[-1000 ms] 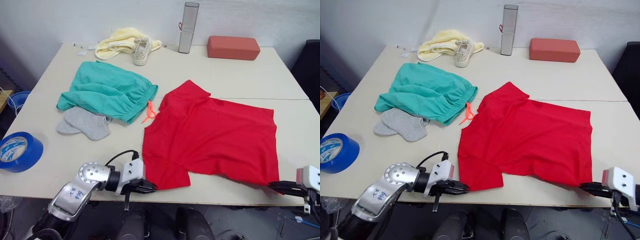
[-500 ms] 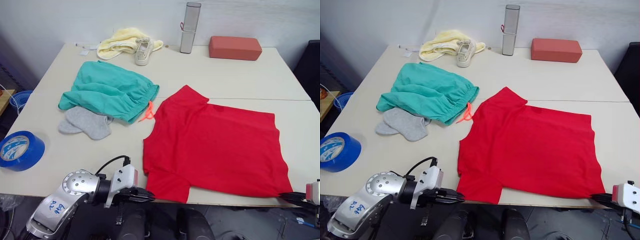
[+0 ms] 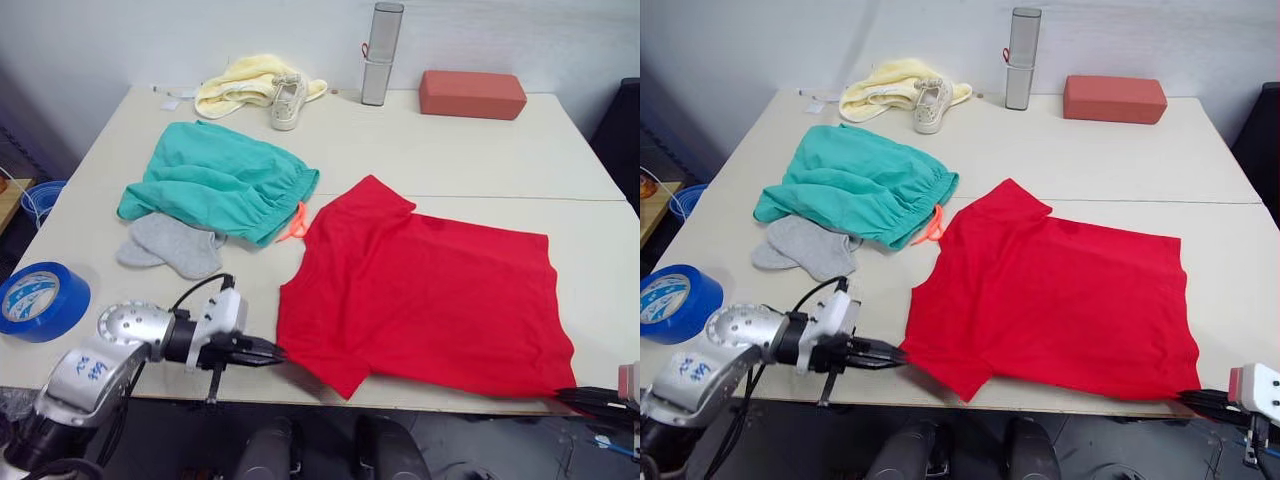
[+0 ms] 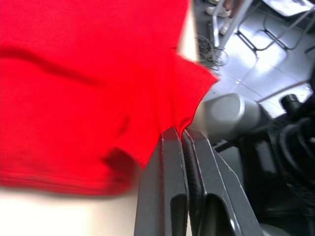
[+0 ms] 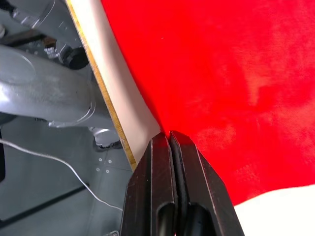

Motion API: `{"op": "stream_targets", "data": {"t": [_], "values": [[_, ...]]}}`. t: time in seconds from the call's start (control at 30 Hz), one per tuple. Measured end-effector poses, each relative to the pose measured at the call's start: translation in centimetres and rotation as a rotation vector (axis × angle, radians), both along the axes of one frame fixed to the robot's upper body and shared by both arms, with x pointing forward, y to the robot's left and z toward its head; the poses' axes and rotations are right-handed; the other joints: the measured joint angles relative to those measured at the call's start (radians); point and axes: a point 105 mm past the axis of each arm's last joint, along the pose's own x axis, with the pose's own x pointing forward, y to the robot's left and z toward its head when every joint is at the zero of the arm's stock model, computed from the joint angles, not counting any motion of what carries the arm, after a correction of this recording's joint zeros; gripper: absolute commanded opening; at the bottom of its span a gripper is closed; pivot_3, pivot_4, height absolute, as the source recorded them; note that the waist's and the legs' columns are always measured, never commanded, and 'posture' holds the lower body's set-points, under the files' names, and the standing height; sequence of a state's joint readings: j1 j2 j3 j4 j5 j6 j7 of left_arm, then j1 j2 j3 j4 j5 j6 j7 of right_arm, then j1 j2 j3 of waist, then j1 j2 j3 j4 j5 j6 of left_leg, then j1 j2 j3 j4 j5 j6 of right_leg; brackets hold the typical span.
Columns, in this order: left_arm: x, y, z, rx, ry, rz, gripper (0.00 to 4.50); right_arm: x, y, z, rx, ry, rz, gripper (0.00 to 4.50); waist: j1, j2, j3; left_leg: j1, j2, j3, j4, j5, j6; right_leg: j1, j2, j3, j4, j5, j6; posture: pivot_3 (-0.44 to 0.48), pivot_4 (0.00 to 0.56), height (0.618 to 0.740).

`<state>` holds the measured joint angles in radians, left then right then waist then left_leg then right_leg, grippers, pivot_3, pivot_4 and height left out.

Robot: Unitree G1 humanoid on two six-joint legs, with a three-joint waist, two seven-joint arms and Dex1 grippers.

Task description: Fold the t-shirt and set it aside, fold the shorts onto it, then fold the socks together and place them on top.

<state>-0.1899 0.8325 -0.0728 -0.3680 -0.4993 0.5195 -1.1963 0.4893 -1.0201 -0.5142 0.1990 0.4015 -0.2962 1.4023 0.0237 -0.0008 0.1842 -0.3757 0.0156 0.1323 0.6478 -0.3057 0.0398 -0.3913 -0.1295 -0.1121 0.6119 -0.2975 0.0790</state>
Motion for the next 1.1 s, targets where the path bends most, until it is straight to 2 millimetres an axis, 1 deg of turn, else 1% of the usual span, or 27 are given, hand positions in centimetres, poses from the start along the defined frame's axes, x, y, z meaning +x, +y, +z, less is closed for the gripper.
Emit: {"op": "stream_targets", "data": {"t": [0.07, 0.17, 0.23, 0.27, 0.3, 0.4, 0.47, 0.53, 0.63, 0.73, 0.9, 0.93, 1.0, 1.07, 1.1], "values": [[1.0, -0.3, 0.6, -0.003, 0.000, -0.007, 0.03, 0.3, 0.1, 0.1, 0.020, 0.012, -0.020, 0.00, -0.001, 0.000, 0.000, 0.000, 0.000, 0.000, 0.000, 0.001, -0.001, 0.000, 0.000, 0.000, 0.000, 0.000, 0.000, 0.000, 0.150, 0.740], [3.3, -0.8, 1.7, -0.013, 0.006, 0.006, 0.03, 0.8, 0.4, 0.4, 0.064, 0.053, -0.056, 0.00, 0.000, 0.000, 0.000, -0.001, 0.000, 0.000, 0.001, 0.002, -0.002, 0.001, 0.000, -0.001, 0.000, 0.001, 0.002, 0.000, 0.150, 0.740], [4.2, -0.9, 1.9, -0.004, 0.012, 0.010, 0.03, 1.1, 0.5, 0.6, 0.087, 0.060, -0.071, 0.00, 0.000, 0.000, 0.000, -0.001, 0.000, 0.000, 0.001, 0.002, -0.002, 0.001, 0.001, -0.001, 0.000, 0.001, 0.002, 0.000, 0.150, 0.740], [4.9, -1.1, 1.9, 0.005, 0.020, 0.014, 0.03, 1.4, 0.5, 0.8, 0.108, 0.074, -0.091, 0.00, 0.001, 0.000, 0.000, -0.001, -0.001, 0.000, 0.001, 0.003, 0.000, 0.001, 0.001, -0.001, 0.000, 0.001, 0.002, 0.000, 0.150, 0.740], [5.5, -1.4, 2.0, 0.001, 0.024, 0.015, 0.03, 1.7, 0.5, 1.1, 0.119, 0.076, -0.101, 0.00, 0.001, 0.000, 0.000, -0.001, -0.001, 0.001, 0.002, 0.005, 0.003, 0.000, 0.001, -0.001, 0.001, 0.002, 0.003, 0.000, 0.150, 0.740], [7.3, -2.8, 2.4, 0.001, 0.024, 0.011, 0.03, 3.1, 0.3, 2.5, 0.124, 0.057, -0.123, 0.00, 0.001, -0.002, 0.001, -0.002, -0.001, 0.001, 0.003, 0.005, 0.004, 0.000, 0.001, -0.001, 0.000, 0.002, 0.004, 0.000, 0.150, 0.740], [8.0, -3.3, 2.2, 0.009, 0.033, 0.016, 0.03, 3.7, 0.4, 2.8, 0.125, 0.044, -0.126, 0.00, 0.001, -0.003, 0.002, -0.002, -0.001, 0.001, 0.002, 0.005, 0.004, 0.000, 0.001, -0.001, 0.000, 0.002, 0.004, 0.000, 0.150, 0.740], [8.5, -3.8, 1.7, 0.014, 0.049, 0.025, 0.03, 4.2, 0.3, 2.7, 0.123, 0.041, -0.133, 0.00, 0.000, -0.003, 0.002, -0.004, -0.001, 0.001, 0.002, 0.005, 0.004, -0.001, 0.002, -0.001, 0.000, 0.002, 0.004, 0.000, 0.150, 0.740], [9.6, -4.2, 1.0, 0.030, 0.068, 0.084, 0.03, 5.8, 0.6, 2.6, 0.131, 0.024, -0.153, 0.00, -0.002, -0.004, 0.003, -0.007, -0.001, 0.001, 0.007, 0.006, 0.004, -0.003, 0.002, -0.002, 0.002, 0.002, 0.004, 0.000, 0.150, 0.740], [10.2, -3.7, 0.7, 0.056, 0.076, 0.128, 0.03, 6.4, 0.9, 2.4, 0.140, 0.022, -0.163, 0.00, -0.001, -0.005, 0.003, -0.010, -0.001, -0.002, 0.012, 0.006, 0.004, -0.005, 0.002, -0.004, 0.005, 0.002, 0.004, 0.000, 0.150, 0.740], [10.7, -2.9, 0.2, 0.093, 0.079, 0.189, 0.03, 6.4, 0.5, 1.5, 0.148, 0.051, -0.204, 0.00, 0.003, -0.005, 0.003, -0.013, -0.001, -0.004, 0.015, 0.005, 0.005, -0.004, 0.000, -0.006, 0.006, 0.003, 0.005, 0.000, 0.150, 0.740], [10.8, -2.7, 0.0, 0.101, 0.079, 0.203, 0.46, 6.4, 0.5, 1.5, 0.151, 0.052, -0.211, 0.38, 0.002, -0.005, 0.003, -0.013, -0.001, -0.004, 0.015, 0.005, 0.005, -0.004, 0.000, -0.006, 0.006, 0.003, 0.005, 0.000, 0.150, 0.740], [10.8, -2.2, -0.3, 0.108, 0.089, 0.226, 0.97, 6.4, 0.4, 1.4, 0.159, 0.062, -0.224, 0.91, 0.000, -0.005, 0.003, -0.013, -0.001, -0.005, 0.015, 0.005, 0.005, -0.004, 0.000, -0.006, 0.006, 0.003, 0.005, 0.000, 0.150, 0.740], [10.7, -1.9, -0.6, 0.101, 0.096, 0.248, 1.66, 6.1, 0.2, 1.3, 0.162, 0.067, -0.231, 1.67, 0.000, -0.005, 0.003, -0.013, -0.001, -0.005, 0.015, 0.005, 0.005, -0.004, 0.000, -0.006, 0.006, 0.003, 0.005, 0.000, 0.150, 0.740], [10.7, -1.8, -0.7, 0.095, 0.097, 0.255, 1.93, 6.0, 0.1, 1.4, 0.162, 0.061, -0.238, 1.97, 0.001, -0.005, 0.003, -0.013, -0.001, -0.005, 0.015, 0.005, 0.005, -0.004, 0.000, -0.006, 0.006, 0.003, 0.005, 0.000, 0.150, 0.740]]}}
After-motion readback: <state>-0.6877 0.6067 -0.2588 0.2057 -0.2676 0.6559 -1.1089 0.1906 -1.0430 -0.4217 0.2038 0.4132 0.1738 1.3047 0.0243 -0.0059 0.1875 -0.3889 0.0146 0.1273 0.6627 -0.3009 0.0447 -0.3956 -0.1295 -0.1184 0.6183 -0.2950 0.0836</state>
